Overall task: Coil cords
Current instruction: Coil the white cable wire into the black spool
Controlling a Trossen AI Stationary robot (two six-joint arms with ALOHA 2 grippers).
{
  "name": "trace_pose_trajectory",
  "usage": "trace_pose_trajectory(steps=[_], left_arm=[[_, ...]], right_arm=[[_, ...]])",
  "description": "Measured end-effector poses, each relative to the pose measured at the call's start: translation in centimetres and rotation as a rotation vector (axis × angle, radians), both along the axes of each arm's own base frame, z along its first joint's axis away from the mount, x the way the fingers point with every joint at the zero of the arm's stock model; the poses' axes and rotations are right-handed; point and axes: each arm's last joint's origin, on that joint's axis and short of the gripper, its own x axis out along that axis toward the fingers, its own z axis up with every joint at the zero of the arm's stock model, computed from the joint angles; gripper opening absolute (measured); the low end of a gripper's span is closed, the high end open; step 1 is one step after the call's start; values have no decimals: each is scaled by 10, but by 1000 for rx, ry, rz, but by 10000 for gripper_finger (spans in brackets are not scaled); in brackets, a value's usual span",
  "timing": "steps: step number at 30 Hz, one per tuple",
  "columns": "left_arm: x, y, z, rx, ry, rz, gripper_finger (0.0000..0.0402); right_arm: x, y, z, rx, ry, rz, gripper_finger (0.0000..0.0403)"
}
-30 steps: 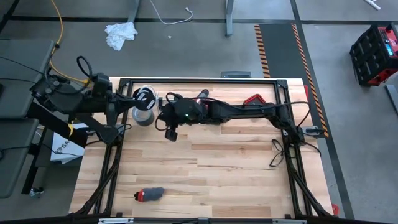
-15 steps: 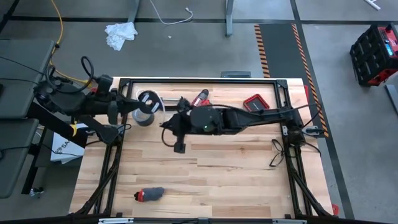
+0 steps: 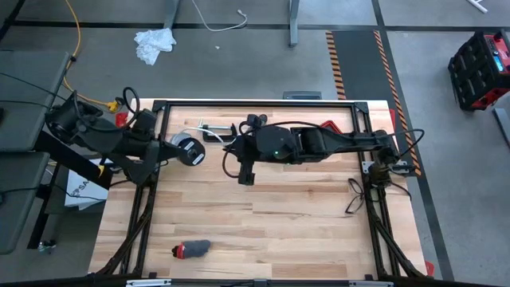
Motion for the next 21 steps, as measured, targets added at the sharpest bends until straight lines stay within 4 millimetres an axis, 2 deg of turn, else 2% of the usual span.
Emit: trace_pose_trajectory(steps=[7, 13, 21], left_arm=[[-11, 3, -5, -81, 85, -49, 0], [-19, 7, -16, -51, 222, -42, 0], [-23, 8, -18, -50, 253, -69, 0]], right_arm=[[-15, -4, 5, -30, 61, -42, 0], [-25, -8, 16, -53, 40, -67, 0], [-38, -17, 17, -74, 118, -109, 1]])
